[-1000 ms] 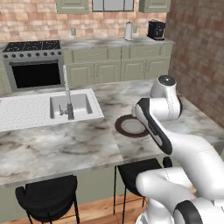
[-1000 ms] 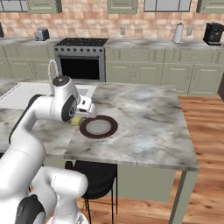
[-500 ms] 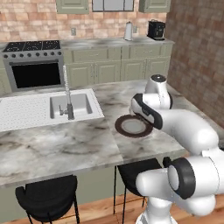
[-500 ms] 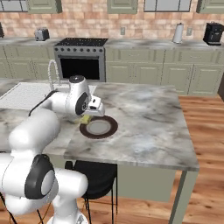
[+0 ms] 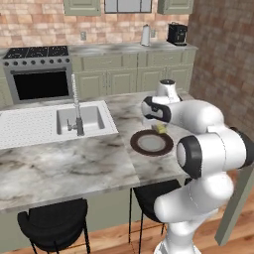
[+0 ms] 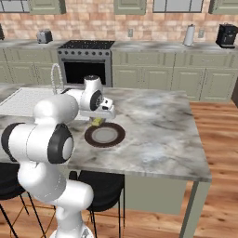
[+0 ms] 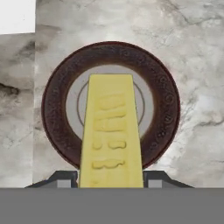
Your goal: Retrieve the butter from the fridge and place it on a plate on the dining table. Then retrieve the butter knife by the fridge and place it near the plate.
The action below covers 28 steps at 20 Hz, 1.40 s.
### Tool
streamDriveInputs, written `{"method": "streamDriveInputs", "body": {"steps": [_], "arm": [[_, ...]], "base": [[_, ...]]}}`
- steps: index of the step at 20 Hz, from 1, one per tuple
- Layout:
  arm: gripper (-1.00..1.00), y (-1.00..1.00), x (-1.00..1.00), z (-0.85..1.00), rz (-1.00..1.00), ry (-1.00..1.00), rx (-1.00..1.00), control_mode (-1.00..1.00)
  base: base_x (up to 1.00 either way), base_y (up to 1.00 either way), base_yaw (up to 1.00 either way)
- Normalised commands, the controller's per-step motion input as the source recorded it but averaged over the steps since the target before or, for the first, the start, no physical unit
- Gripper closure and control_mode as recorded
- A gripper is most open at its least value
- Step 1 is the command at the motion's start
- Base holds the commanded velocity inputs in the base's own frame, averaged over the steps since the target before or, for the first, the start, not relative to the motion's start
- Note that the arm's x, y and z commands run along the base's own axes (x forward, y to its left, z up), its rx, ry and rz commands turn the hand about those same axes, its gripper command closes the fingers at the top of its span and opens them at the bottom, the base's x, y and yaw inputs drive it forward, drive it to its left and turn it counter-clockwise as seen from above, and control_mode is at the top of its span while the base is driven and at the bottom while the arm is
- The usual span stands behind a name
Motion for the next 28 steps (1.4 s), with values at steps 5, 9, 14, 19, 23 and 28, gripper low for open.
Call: {"method": "streamDriveInputs", "body": {"steps": [5,9,14,19,23,28], "arm": [[1.0,0.0,0.31,-0.42,0.0,0.09,0.0,-1.0],[1.0,0.0,0.15,-0.54,0.01,0.11,0.0,-1.0],[1.0,0.0,0.12,-0.49,0.04,0.02,0.0,-1.0],[1.0,-0.01,0.13,-0.29,0.02,-0.07,0.0,-1.0],[1.0,-0.01,0.04,-0.23,0.0,-0.07,0.0,-1.0],[1.0,-0.01,0.0,-0.23,0.0,-0.05,0.0,-1.0]], "base": [[0.0,0.0,0.0],[0.0,0.0,0.0],[0.0,0.0,0.0],[0.0,0.0,0.0],[0.0,0.0,0.0],[0.0,0.0,0.0]]}}
